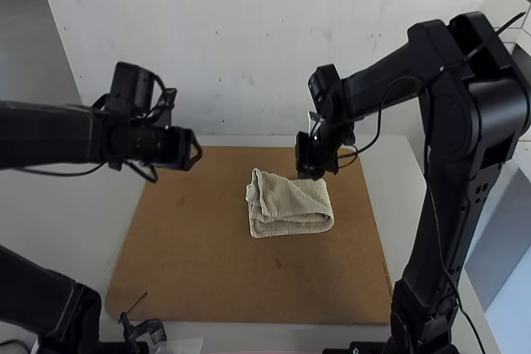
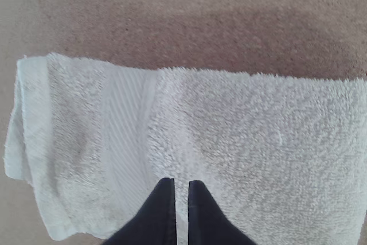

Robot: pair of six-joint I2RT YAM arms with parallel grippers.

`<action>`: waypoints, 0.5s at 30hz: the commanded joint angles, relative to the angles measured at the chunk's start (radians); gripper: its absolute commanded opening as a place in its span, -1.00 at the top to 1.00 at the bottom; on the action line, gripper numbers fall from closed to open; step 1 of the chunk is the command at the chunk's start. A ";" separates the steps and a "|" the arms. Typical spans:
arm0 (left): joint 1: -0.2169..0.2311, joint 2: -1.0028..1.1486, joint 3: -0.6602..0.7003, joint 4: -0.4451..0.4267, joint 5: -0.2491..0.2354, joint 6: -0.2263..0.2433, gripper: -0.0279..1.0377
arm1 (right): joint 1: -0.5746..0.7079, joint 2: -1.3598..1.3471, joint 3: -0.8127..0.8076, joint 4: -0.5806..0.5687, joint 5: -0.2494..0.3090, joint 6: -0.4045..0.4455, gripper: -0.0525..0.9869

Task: Fold the towel.

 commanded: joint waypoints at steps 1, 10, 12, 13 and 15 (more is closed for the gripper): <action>-0.093 0.043 0.064 0.003 0.022 -0.064 -0.28 | -0.017 -0.034 -0.030 0.010 0.018 -0.043 0.86; -0.055 0.034 0.046 -0.003 0.022 -0.058 -0.28 | -0.008 -0.082 -0.105 0.155 -0.073 -0.049 0.86; -0.017 -0.004 0.023 -0.003 0.022 -0.046 -0.28 | 0.026 -0.081 -0.095 0.153 -0.073 -0.039 0.86; 0.003 -0.021 0.010 -0.003 0.023 -0.037 -0.28 | 0.040 -0.071 -0.086 0.150 -0.073 -0.029 0.86; 0.045 -0.054 -0.010 -0.005 0.034 -0.026 -0.28 | 0.077 -0.048 -0.074 0.142 -0.073 -0.020 0.86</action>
